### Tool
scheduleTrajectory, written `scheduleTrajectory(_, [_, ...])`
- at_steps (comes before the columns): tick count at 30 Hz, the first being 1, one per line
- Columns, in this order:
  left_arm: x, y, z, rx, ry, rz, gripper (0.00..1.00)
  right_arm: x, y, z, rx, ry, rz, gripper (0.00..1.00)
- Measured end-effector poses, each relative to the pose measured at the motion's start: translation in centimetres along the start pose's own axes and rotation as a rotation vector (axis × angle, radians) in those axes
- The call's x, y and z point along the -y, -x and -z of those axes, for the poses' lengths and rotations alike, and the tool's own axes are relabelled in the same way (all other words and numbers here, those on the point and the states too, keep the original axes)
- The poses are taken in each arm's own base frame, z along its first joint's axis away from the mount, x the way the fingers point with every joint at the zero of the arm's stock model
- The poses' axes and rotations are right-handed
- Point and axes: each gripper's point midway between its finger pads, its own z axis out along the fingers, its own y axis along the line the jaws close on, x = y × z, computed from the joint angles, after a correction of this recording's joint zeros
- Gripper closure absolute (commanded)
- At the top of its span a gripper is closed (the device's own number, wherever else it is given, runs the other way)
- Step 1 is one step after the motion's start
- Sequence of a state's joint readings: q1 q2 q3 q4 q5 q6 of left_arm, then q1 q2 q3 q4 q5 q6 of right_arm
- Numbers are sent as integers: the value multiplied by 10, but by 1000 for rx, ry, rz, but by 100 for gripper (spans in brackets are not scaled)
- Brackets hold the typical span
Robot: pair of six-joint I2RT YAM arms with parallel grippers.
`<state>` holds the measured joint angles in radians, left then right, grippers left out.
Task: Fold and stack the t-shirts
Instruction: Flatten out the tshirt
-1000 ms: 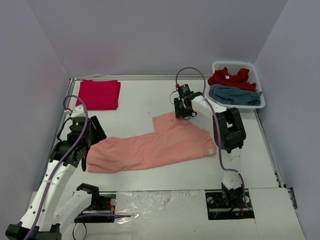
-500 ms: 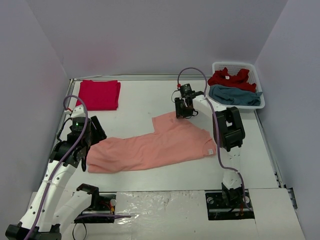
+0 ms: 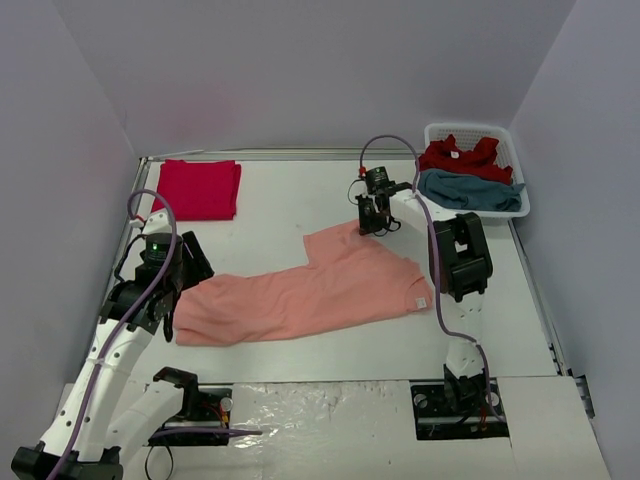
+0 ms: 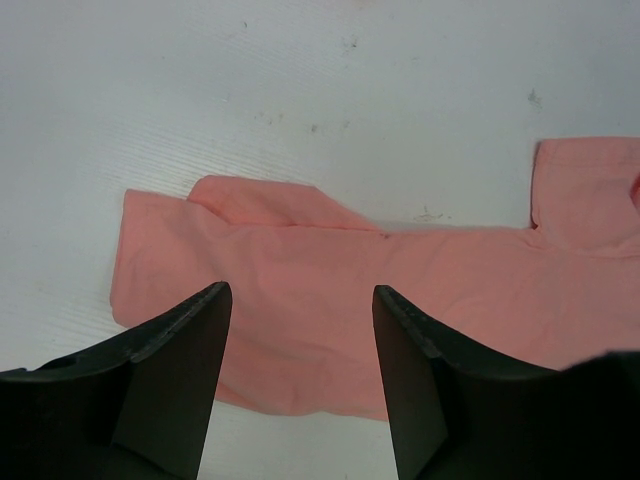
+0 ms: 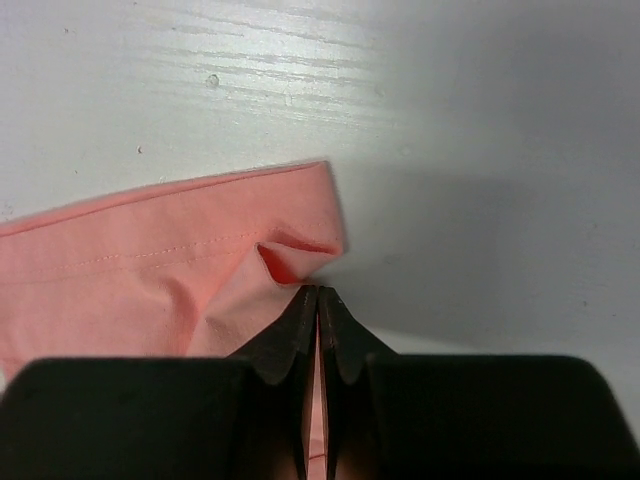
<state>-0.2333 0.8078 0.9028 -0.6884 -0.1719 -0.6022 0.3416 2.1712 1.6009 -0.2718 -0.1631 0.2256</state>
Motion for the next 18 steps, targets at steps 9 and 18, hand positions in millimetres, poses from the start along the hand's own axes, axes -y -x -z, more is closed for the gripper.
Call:
scheduleTrajectory(9, [1,0,-1,4,-7,2,43,1,0,1,8,-2,0,100])
scheduleTrajectory(18, [1,-2,-2,-1,-9,1,43,8,4,40,49,-59,-7,100])
